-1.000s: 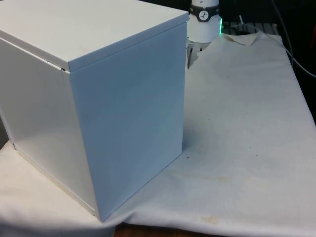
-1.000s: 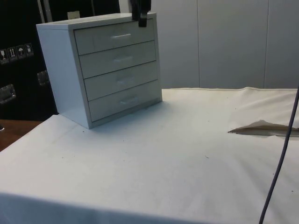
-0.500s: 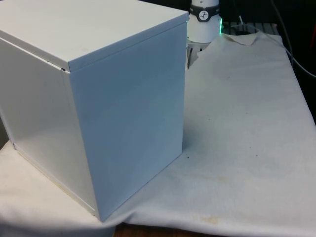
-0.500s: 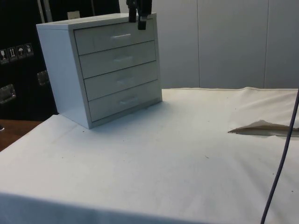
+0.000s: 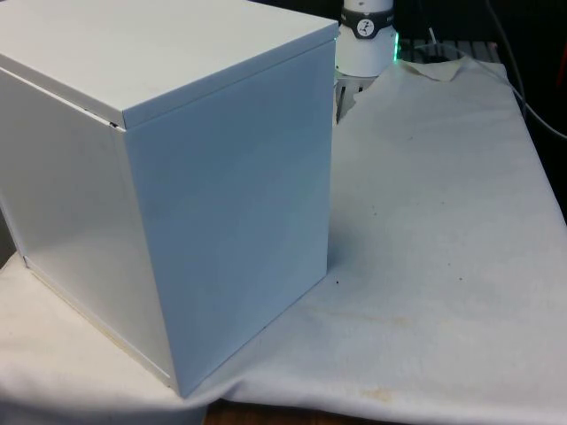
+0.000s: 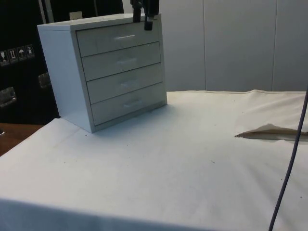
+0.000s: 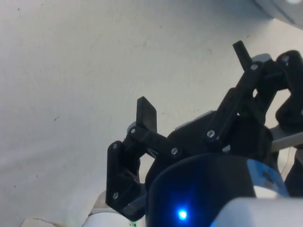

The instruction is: Open the drawer, then close it.

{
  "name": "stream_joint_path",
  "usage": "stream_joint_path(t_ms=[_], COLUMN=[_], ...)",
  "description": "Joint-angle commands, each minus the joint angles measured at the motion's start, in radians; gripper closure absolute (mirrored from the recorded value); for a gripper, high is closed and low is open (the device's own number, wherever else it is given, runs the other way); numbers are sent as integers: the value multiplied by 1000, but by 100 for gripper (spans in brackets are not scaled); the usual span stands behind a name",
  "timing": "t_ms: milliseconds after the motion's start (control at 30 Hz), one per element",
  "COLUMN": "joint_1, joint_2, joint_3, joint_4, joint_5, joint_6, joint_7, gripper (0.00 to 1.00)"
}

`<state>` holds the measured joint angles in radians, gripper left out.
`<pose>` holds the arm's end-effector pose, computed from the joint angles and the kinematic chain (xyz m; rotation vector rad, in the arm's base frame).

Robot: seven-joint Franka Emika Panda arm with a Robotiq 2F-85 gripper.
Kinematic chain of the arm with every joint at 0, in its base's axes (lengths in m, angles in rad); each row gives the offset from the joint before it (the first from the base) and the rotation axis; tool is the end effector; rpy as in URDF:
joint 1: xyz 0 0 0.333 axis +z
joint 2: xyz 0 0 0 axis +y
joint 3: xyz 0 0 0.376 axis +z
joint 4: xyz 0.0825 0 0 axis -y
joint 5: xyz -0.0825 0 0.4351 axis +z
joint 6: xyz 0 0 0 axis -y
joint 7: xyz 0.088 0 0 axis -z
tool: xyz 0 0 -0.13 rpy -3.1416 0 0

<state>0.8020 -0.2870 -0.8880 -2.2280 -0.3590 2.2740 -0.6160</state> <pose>0.5494 -0.0848 0.4818 2.7760 1.0514 0.3080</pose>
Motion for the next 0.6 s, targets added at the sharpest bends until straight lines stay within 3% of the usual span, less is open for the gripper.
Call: stream_joint_path(t_ms=[0, 133, 567], joint_1=[-1, 0, 2], joint_2=[3, 6, 68], joint_3=[-6, -15, -39], joint_4=[-4, -1, -1], joint_5=[-8, 0, -1], joint_6=[16, 7, 74], joint_7=[-12, -34, -96], gripper=[0, 0, 0])
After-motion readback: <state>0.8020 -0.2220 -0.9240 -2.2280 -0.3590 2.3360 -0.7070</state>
